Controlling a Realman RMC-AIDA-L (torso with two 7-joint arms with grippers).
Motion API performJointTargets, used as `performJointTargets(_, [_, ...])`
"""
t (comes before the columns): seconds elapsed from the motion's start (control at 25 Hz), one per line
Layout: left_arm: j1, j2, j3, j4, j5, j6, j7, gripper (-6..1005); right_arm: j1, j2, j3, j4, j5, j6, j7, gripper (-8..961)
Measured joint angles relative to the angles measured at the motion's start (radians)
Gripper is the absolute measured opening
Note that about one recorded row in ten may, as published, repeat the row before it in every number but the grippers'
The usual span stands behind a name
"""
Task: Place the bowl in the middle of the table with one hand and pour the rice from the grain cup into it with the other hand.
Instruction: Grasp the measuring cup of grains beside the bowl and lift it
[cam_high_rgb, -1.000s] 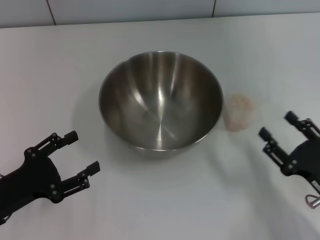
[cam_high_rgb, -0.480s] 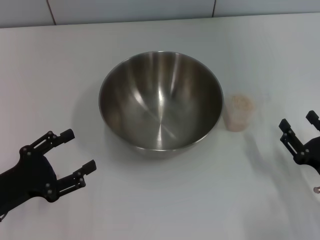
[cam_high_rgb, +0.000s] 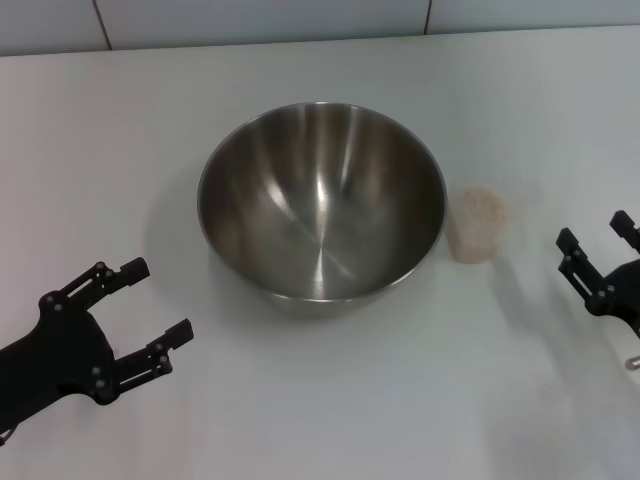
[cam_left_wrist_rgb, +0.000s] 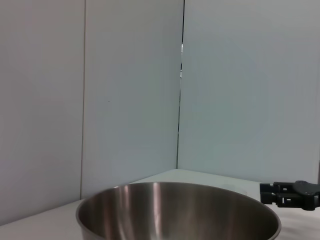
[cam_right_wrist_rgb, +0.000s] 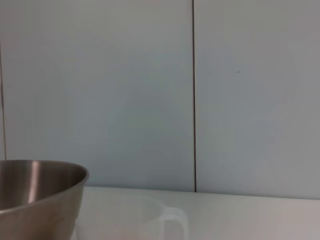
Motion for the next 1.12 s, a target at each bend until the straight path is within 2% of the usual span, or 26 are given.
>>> performJointTargets(0.32, [0.006, -0.003, -0.001, 0.0, -0.004, 0.012, 0.0, 844, 0.06, -0.001, 0.0, -0.003, 0.0, 0.062, -0.001, 686])
performJointTargets(1.12, [0.009, -0.01, -0.033, 0.0, -0.004, 0.019, 0.0, 844, 0.157, -0.002, 0.0, -0.02, 0.0, 0.157, -0.001, 686])
